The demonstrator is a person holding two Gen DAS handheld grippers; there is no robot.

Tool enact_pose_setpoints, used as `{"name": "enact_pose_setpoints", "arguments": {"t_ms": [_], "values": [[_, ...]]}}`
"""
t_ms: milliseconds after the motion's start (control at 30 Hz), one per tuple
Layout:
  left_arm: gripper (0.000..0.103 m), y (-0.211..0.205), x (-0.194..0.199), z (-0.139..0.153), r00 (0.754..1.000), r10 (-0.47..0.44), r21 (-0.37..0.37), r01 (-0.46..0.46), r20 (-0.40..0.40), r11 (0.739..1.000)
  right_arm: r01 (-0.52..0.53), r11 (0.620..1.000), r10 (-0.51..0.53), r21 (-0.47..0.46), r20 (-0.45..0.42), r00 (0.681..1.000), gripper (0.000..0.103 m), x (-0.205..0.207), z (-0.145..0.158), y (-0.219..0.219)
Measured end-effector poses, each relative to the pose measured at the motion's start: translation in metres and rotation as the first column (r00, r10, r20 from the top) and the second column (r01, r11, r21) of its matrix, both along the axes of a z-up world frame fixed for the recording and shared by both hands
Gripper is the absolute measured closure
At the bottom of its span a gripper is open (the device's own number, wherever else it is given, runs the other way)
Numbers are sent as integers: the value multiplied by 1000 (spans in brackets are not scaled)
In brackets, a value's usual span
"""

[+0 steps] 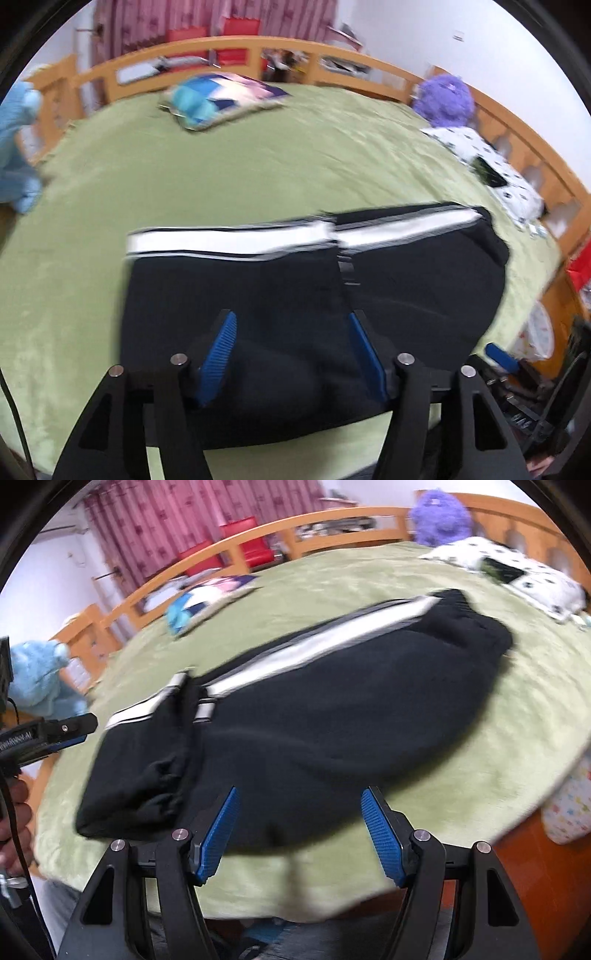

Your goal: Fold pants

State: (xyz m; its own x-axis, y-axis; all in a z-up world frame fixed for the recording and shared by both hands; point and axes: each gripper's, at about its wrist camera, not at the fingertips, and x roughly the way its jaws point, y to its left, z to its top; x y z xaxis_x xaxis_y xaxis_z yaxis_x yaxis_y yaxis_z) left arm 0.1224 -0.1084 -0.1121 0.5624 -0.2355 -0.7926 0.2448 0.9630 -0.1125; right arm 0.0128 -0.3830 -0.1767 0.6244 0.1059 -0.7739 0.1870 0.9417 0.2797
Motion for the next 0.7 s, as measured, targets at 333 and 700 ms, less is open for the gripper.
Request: {"name": "enact_pose_setpoints", "arguments": {"t_ms": [333, 700], "values": [[40, 141, -32, -27, 971, 236, 9, -236, -46, 972, -153, 965, 172, 212, -71, 983, 30, 89, -41, 88], [40, 195, -41, -55, 954, 286, -90, -294, -90, 952, -140, 982, 132, 129, 63, 989, 85, 104, 5, 68]]}}
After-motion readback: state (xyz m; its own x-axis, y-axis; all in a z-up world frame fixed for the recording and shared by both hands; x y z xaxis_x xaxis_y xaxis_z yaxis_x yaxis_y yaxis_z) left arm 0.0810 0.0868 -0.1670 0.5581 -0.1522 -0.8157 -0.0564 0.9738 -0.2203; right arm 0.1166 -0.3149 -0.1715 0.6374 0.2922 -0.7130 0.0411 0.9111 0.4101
